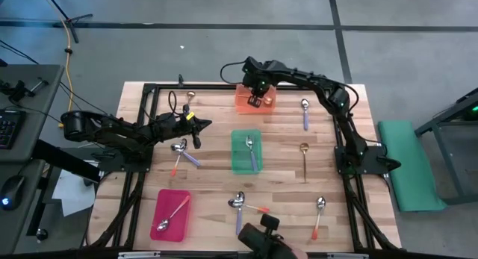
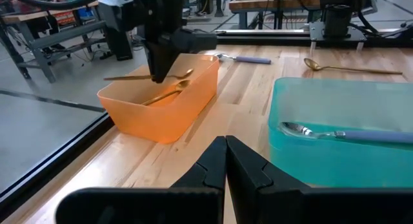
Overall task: Sort silverware by color (type)
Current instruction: Put the gold spoon into the orange bin, then put the purple spoon into the green bin
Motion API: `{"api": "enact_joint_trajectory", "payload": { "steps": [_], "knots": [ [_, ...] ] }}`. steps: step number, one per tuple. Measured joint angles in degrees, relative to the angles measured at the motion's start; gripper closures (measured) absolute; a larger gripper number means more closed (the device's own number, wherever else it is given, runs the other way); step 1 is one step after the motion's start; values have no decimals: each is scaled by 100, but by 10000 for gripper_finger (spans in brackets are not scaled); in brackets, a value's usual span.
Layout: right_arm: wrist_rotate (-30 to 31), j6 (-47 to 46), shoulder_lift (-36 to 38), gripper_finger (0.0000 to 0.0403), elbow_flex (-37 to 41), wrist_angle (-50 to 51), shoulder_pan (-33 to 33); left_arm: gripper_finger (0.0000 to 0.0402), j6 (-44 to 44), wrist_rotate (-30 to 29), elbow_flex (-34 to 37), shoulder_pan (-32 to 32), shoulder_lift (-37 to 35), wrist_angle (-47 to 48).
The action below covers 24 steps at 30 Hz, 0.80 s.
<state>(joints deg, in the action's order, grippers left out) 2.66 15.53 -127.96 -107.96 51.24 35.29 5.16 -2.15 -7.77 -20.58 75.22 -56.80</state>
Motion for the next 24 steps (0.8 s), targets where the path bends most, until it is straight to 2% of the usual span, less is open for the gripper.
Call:
{"api": "enact_joint_trajectory", "payload": {
  "steps": [4,10,14,19,24],
  "knots": [
    [-8,4,-4,388,0,1,-2,401,38,0,0,0,0,0],
    [39,-1,-4,330,0,0,-7,401,-12,-1,0,0,0,0],
    [48,-28,46,311,2,146,-22,401,-12,-2,0,0,0,0],
    [104,7,353,329,2,278,-170,402,-4,-2,2,0,0,0],
    [86,144,746,390,2,28,-364,402,96,-2,2,0,0,56]
  ]
}}
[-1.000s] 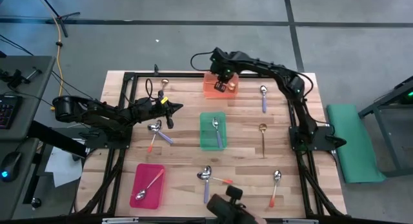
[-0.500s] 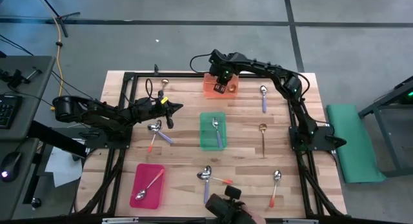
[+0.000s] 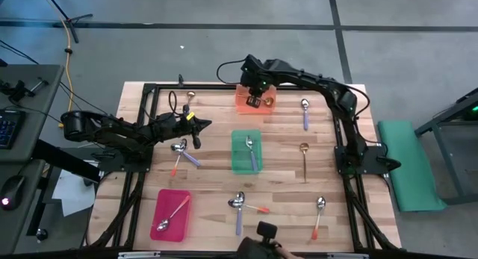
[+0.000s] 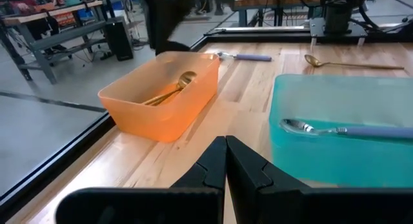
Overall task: Sort silverware by color (type)
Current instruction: Put the purple spoon into the green bin
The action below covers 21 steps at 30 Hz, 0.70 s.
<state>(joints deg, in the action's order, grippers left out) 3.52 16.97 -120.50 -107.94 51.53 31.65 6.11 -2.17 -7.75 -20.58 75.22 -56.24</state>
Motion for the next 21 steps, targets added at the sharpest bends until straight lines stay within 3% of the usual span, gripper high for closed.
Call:
{"api": "enact_joint_trajectory", "payload": {
  "steps": [5,9,17,21],
  "knots": [
    [-112,-42,93,398,17,-554,-122,402,6,0,0,0,-1,224],
    [-367,-135,173,401,573,-1551,-289,401,11,0,2,0,-2,296],
    [-467,-651,1237,403,3391,-4942,-623,401,158,69,4,-1,-2,294],
    [-537,-979,2006,403,4802,-6453,-808,401,381,679,-114,17,-2,598]
  ]
}}
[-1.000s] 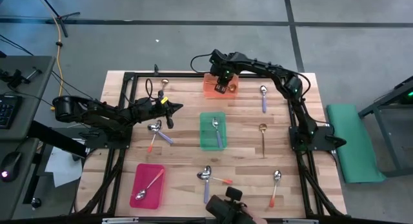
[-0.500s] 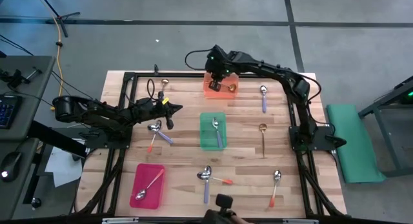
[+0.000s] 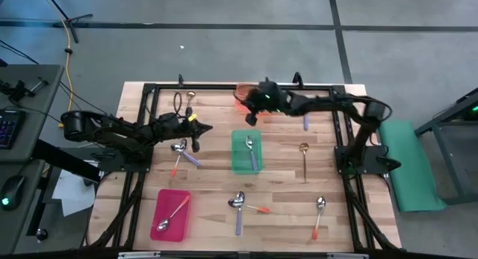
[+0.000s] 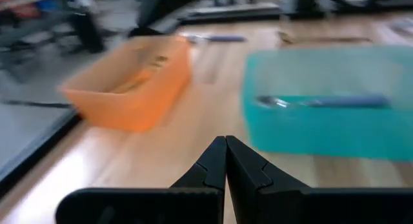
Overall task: Sort silverware by color (type)
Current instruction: Put the purple spoon into the green bin
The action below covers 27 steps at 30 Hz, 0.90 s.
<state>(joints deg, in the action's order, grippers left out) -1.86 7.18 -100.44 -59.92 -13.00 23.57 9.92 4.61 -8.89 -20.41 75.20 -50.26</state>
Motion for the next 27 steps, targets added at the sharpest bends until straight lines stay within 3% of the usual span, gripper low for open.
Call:
{"api": "enact_joint_trajectory", "payload": {
  "steps": [6,17,22,27],
  "knots": [
    [11,-135,1253,403,1726,-1403,-291,401,507,243,-789,329,0,2181],
    [26,-98,3556,403,3894,-1766,-386,401,566,-954,-2477,1462,0,6279],
    [25,-183,4100,403,4591,-2069,-386,385,132,-1081,-2897,1707,0,7801],
    [23,-299,4288,403,5069,-2576,-393,351,-169,-1078,-2953,1898,0,8455]
  ]
}}
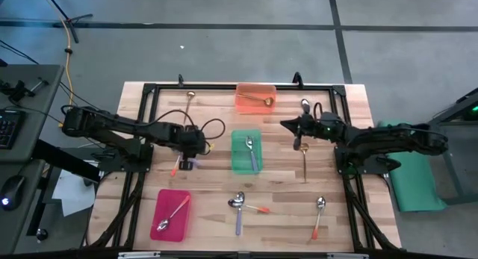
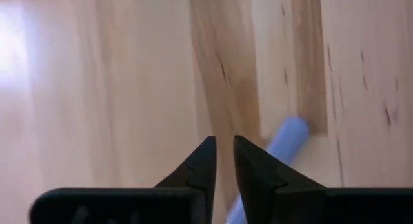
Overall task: Sort silverware by color (type)
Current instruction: Put the purple spoon into the green bin
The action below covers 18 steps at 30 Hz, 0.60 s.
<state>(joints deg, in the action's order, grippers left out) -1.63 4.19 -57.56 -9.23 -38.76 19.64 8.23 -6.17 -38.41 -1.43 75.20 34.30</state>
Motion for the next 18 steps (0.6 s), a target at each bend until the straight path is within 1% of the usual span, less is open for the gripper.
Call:
{"api": "enact_joint_trajectory", "payload": {
  "steps": [3,6,9,12,18],
  "knots": [
    [-6,-120,-7,403,159,-280,-13,328,-107,8,0,65,0,362],
    [-8,-123,-7,403,192,-283,-73,308,-110,22,0,132,0,583],
    [-13,-88,-7,403,192,-311,-140,294,3,225,0,178,0,612],
    [-11,-56,-7,403,192,-315,-188,289,165,300,0,201,0,628],
    [-11,-29,-9,403,192,-360,-256,291,377,240,96,172,0,557]
  ]
}}
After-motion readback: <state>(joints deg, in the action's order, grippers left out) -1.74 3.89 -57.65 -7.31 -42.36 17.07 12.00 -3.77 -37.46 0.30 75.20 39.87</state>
